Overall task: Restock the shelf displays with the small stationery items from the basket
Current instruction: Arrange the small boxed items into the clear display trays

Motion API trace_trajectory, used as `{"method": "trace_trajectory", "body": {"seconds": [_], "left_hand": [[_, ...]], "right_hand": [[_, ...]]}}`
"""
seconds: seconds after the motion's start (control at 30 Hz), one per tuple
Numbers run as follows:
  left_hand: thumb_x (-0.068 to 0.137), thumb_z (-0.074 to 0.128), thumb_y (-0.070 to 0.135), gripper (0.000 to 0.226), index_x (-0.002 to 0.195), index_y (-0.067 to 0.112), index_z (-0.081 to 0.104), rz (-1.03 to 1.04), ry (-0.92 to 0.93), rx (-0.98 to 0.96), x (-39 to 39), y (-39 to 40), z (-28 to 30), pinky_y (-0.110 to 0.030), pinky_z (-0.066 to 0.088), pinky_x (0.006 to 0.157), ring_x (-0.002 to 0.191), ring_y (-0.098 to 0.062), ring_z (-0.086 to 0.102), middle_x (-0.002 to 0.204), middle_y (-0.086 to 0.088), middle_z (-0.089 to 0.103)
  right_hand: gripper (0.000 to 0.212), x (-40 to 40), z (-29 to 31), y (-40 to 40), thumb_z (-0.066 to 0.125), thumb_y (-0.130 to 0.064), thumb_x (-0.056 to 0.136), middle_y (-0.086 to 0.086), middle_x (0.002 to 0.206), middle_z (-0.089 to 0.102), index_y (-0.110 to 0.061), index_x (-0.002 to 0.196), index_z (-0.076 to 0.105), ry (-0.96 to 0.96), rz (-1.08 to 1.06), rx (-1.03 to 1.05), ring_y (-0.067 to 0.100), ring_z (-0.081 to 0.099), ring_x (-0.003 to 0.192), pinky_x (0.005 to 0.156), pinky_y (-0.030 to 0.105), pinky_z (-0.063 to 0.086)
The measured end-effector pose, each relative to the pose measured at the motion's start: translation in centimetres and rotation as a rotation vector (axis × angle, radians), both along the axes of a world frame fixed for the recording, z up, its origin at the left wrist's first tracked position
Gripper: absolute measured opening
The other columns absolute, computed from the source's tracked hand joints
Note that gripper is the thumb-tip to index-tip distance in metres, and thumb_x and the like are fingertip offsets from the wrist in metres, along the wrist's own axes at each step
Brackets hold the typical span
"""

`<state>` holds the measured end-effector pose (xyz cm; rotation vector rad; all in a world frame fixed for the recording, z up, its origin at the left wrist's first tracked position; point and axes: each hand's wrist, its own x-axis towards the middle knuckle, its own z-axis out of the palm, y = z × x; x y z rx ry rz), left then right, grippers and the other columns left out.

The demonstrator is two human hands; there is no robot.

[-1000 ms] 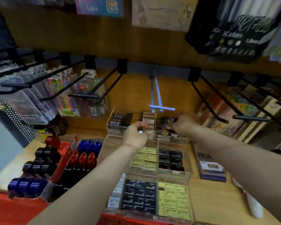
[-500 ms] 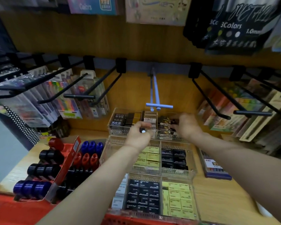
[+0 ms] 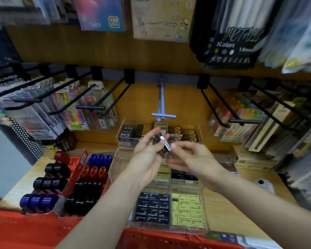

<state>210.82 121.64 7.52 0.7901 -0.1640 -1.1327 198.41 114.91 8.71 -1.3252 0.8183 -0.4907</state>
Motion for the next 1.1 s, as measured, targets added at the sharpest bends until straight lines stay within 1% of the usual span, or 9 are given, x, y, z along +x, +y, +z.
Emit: {"method": "trace_trajectory", "body": {"seconds": [0.1, 0.23, 0.37, 0.53, 0.63, 0.7, 0.8, 0.97, 1.1], "left_hand": [[0.090, 0.049, -0.014, 0.041, 0.119, 0.012, 0.063, -0.030, -0.024, -0.046, -1.8, 1.8, 1.6, -0.035, 0.059, 0.082, 0.105, -0.020, 0.070, 0.121, -0.015, 0.068], [0.080, 0.053, -0.009, 0.051, 0.124, 0.016, 0.058, -0.078, -0.023, -0.058, -3.2, 5.2, 4.2, -0.034, 0.061, 0.075, 0.111, -0.028, 0.067, 0.126, -0.022, 0.062], [0.094, 0.035, -0.015, 0.052, 0.130, 0.018, 0.053, -0.048, 0.061, -0.118, -4.0, 9.1, 6.4, -0.044, 0.060, 0.080, 0.105, -0.038, 0.069, 0.121, -0.034, 0.062], [0.089, 0.056, 0.002, 0.048, 0.134, 0.018, 0.046, -0.044, -0.050, -0.189, -6.1, 13.3, 6.2, -0.040, 0.054, 0.096, 0.117, -0.032, 0.064, 0.123, -0.023, 0.066], [0.080, 0.067, 0.008, 0.050, 0.128, 0.008, 0.054, 0.025, -0.064, -0.083, -6.8, 14.3, 5.6, -0.030, 0.060, 0.079, 0.099, -0.023, 0.072, 0.112, -0.018, 0.072], [0.081, 0.067, 0.006, 0.041, 0.122, 0.003, 0.060, 0.063, -0.001, 0.038, -6.8, 14.8, 5.3, -0.025, 0.059, 0.065, 0.078, -0.017, 0.073, 0.090, -0.013, 0.075], [0.094, 0.058, 0.004, 0.033, 0.127, 0.000, 0.058, 0.102, 0.079, 0.258, -6.1, 15.4, 4.5, -0.022, 0.049, 0.049, 0.056, -0.011, 0.052, 0.068, -0.006, 0.056], [0.092, 0.040, -0.011, 0.038, 0.126, -0.007, 0.055, 0.010, 0.178, 0.285, -5.5, 15.8, 4.9, -0.032, 0.049, 0.068, 0.066, -0.018, 0.049, 0.077, -0.012, 0.051], [0.090, 0.059, -0.007, 0.028, 0.115, 0.005, 0.064, -0.108, -0.112, 0.238, -7.0, 15.5, 5.2, -0.031, 0.058, 0.071, 0.083, -0.019, 0.073, 0.089, -0.014, 0.074]], "right_hand": [[0.018, -1.2, 1.3, 2.1, 0.069, -0.010, 0.088, 0.013, 0.099, 0.075, -0.003, 0.104, 0.071, -0.140, -0.055, 0.208, 0.021, 0.074, 0.092, 0.075, 0.025, 0.059], [0.024, -3.3, 3.6, 4.3, 0.075, -0.002, 0.080, 0.012, 0.101, 0.075, -0.004, 0.103, 0.073, -0.141, -0.062, 0.237, 0.019, 0.073, 0.092, 0.074, 0.024, 0.059], [0.028, -5.7, 5.8, 7.6, 0.079, -0.004, 0.078, 0.000, 0.087, 0.075, -0.018, 0.102, 0.076, -0.037, -0.100, -0.037, 0.012, 0.071, 0.086, 0.073, 0.018, 0.056], [0.027, -7.6, 7.0, 11.5, 0.080, -0.007, 0.078, -0.003, 0.086, 0.077, -0.025, 0.098, 0.076, -0.011, -0.090, -0.263, 0.007, 0.072, 0.083, 0.071, 0.017, 0.057], [0.029, -8.4, 6.9, 12.7, 0.080, -0.006, 0.078, -0.007, 0.092, 0.077, -0.022, 0.101, 0.076, -0.053, -0.082, -0.289, 0.010, 0.072, 0.087, 0.074, 0.018, 0.057], [0.031, -9.0, 6.7, 13.2, 0.080, -0.009, 0.077, -0.007, 0.093, 0.077, -0.023, 0.104, 0.075, -0.079, -0.078, -0.248, 0.011, 0.073, 0.086, 0.073, 0.016, 0.056], [0.040, -9.7, 6.3, 13.3, 0.083, -0.015, 0.064, 0.007, 0.097, 0.076, -0.022, 0.102, 0.075, -0.150, -0.106, -0.036, 0.021, 0.074, 0.090, 0.080, 0.025, 0.059], [0.053, -10.0, 5.4, 12.8, 0.079, -0.004, 0.061, 0.017, 0.103, 0.074, -0.007, 0.113, 0.068, -0.242, -0.125, 0.306, 0.025, 0.073, 0.097, 0.074, 0.022, 0.058], [0.051, -10.2, 5.0, 12.7, 0.078, -0.004, 0.063, 0.018, 0.101, 0.074, -0.003, 0.113, 0.067, -0.250, -0.105, 0.294, 0.026, 0.073, 0.096, 0.071, 0.023, 0.058]]}}
